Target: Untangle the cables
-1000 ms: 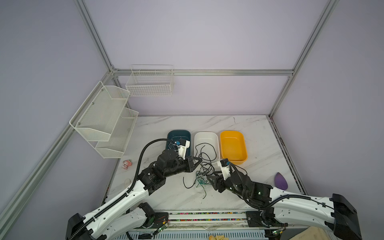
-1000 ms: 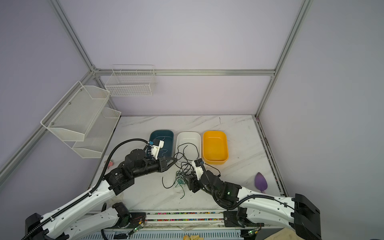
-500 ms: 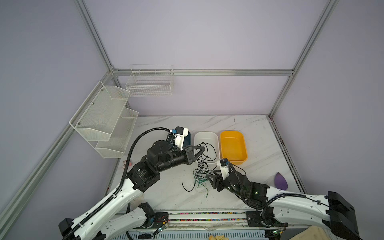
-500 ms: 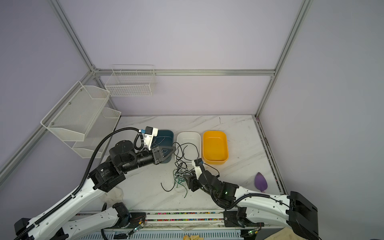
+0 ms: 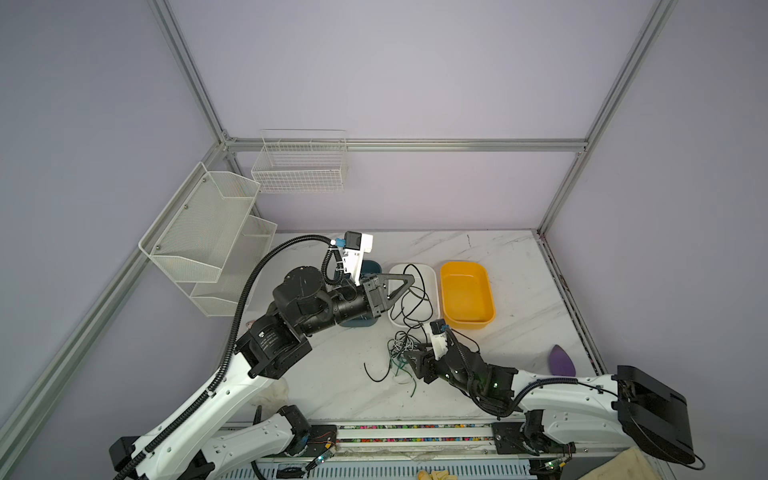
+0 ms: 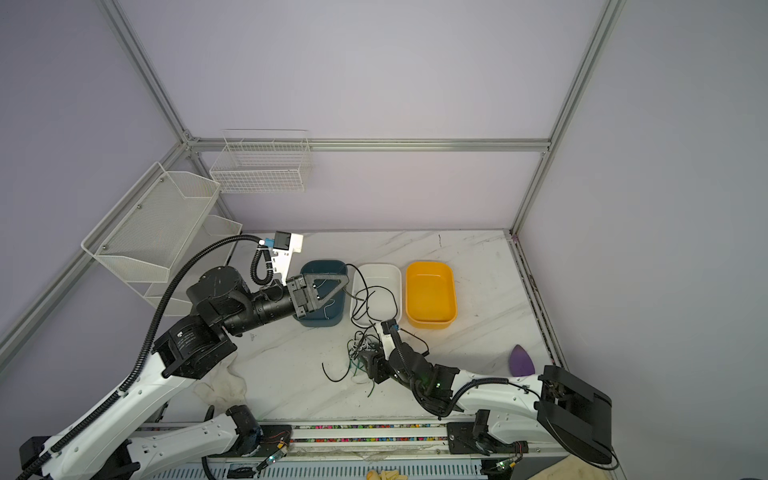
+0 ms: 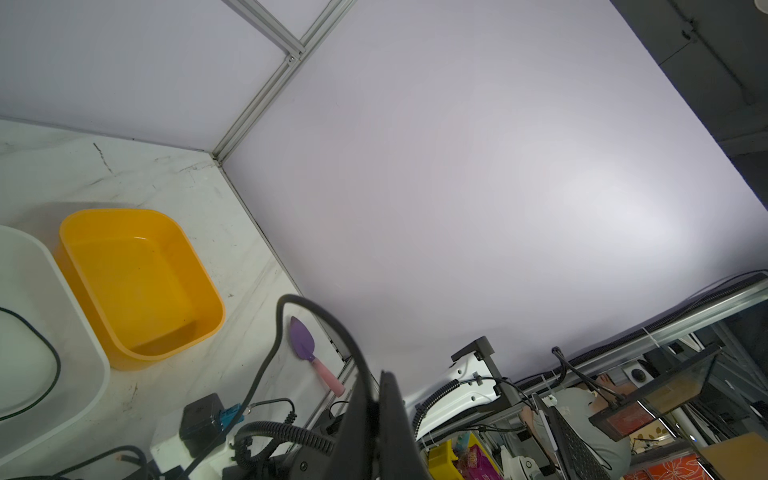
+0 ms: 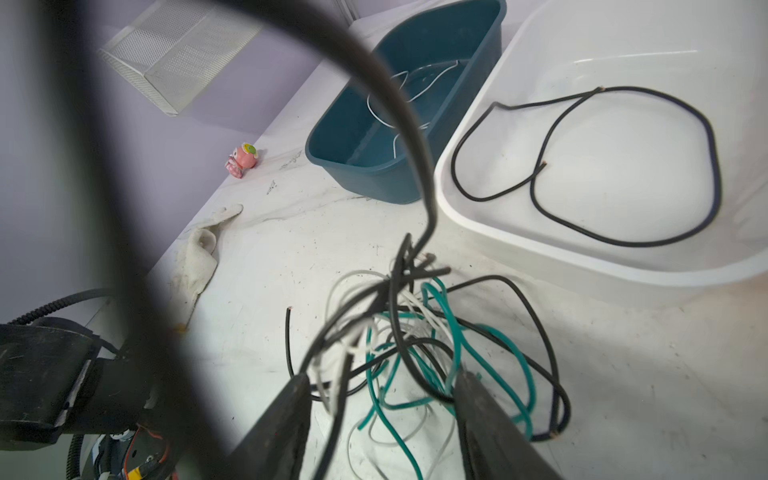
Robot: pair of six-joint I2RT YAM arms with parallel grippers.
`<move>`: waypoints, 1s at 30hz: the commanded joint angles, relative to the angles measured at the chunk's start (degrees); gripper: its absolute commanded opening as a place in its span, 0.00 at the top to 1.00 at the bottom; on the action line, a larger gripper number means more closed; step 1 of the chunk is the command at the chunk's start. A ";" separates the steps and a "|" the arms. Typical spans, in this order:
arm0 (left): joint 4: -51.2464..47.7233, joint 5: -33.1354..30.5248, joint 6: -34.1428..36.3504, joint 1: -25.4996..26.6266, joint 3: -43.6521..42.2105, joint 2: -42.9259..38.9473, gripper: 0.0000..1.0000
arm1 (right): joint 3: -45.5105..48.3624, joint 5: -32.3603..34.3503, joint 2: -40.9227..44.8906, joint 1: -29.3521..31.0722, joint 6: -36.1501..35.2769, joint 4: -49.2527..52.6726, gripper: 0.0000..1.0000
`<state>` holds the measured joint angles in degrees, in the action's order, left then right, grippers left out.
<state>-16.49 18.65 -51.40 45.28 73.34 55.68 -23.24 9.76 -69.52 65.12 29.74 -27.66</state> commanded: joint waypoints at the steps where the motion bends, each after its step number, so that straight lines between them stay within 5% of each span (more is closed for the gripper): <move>1: 1.51 1.13 0.95 0.55 6.53 0.12 1.00 | -0.73 -0.44 -2.52 -0.35 -0.28 -6.39 0.42; 19: -1.66 1.09 2.51 0.75 20.05 1.82 1.00 | 3.97 5.19 -0.68 -0.35 -0.49 -11.78 0.43; 30: -6.09 1.32 4.00 0.76 25.26 5.31 1.00 | 2.52 4.70 16.93 -0.35 -4.76 2.22 0.40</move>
<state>-22.00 19.16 -48.93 45.84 94.43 60.62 -18.37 13.28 -57.43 65.12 27.92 -31.29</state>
